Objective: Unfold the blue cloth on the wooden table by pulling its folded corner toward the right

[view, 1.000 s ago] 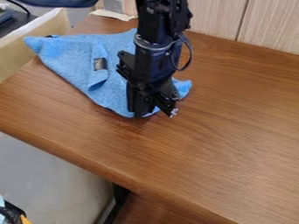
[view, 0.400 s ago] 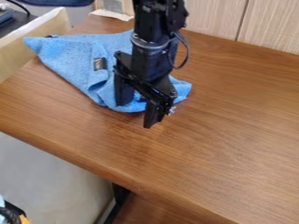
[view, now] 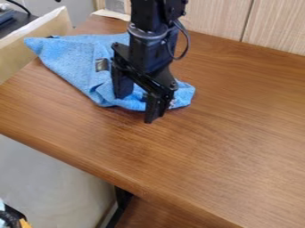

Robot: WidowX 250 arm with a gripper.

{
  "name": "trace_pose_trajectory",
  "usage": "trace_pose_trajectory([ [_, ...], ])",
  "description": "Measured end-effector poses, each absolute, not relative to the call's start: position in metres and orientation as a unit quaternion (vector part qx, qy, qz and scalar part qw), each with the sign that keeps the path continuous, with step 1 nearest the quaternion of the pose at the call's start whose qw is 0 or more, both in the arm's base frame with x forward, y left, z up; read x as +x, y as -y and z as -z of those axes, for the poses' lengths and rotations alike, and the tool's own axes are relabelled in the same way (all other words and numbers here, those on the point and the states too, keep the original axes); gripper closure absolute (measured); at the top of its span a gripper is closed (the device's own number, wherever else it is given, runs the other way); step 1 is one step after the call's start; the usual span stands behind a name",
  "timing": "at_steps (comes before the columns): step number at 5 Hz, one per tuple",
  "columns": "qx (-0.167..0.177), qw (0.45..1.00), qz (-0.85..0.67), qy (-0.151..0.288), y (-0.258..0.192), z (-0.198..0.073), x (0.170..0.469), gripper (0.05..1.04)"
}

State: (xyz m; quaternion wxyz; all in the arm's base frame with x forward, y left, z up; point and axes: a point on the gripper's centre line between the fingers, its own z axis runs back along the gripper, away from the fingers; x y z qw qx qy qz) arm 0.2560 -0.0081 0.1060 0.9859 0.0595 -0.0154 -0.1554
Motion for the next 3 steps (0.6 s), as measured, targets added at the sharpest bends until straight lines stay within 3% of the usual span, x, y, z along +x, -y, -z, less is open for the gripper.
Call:
trace_pose_trajectory([
  [3,0.038,0.986,0.129,0.097,-0.009,-0.165,0.253,0.082],
])
